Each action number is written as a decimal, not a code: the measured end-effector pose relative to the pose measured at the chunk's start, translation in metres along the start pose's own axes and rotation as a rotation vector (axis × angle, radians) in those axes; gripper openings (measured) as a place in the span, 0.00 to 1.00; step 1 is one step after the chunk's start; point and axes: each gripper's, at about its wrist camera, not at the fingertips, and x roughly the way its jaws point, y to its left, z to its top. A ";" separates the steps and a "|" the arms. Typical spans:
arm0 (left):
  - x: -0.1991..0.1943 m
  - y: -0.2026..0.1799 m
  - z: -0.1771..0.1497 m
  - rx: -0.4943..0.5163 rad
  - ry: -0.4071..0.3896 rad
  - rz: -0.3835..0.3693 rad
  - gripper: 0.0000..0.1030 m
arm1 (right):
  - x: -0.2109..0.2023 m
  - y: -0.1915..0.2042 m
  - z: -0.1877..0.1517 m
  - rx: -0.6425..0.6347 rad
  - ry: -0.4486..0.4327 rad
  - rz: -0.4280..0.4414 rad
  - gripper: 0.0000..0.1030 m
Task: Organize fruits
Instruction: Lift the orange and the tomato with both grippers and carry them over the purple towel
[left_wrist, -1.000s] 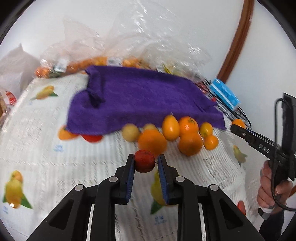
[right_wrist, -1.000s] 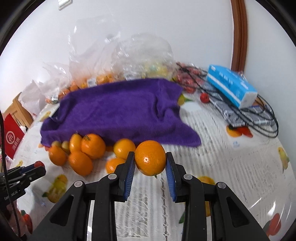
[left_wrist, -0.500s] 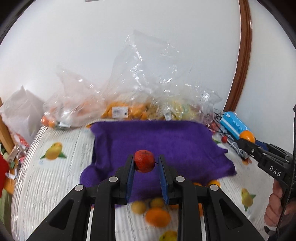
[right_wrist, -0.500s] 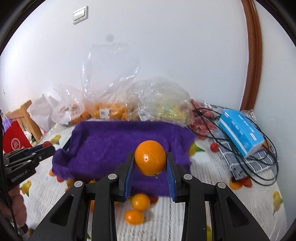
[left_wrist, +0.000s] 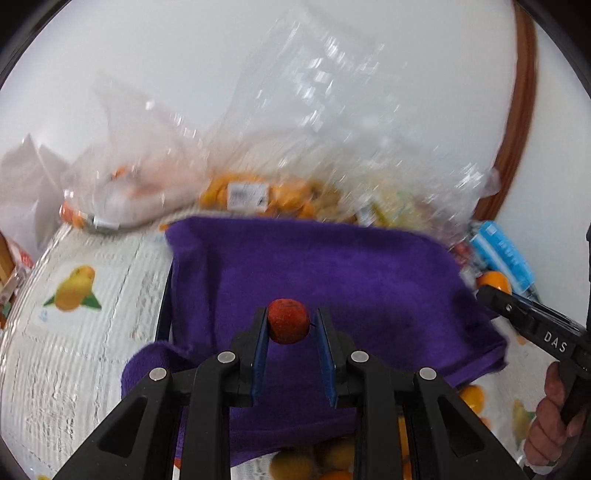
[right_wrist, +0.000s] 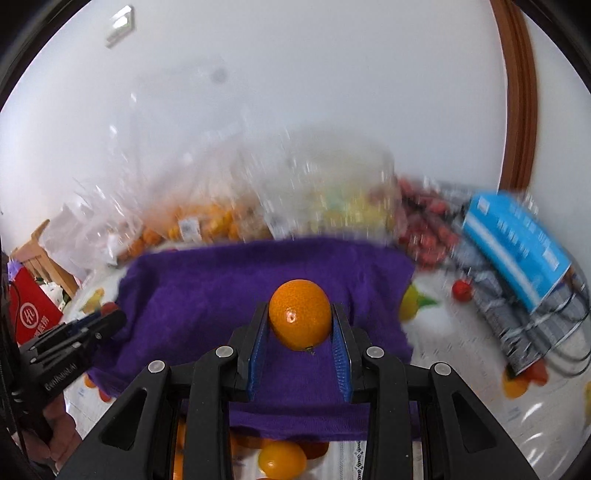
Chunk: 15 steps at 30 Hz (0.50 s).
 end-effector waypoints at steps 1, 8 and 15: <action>0.004 0.001 -0.002 -0.004 0.006 0.007 0.23 | 0.008 -0.003 -0.004 0.005 0.029 -0.001 0.31; 0.011 0.003 -0.005 -0.007 -0.009 0.022 0.23 | 0.022 -0.010 -0.014 -0.003 0.060 -0.008 0.31; 0.014 0.005 -0.005 -0.018 -0.010 0.024 0.23 | 0.030 -0.012 -0.016 -0.004 0.077 -0.008 0.31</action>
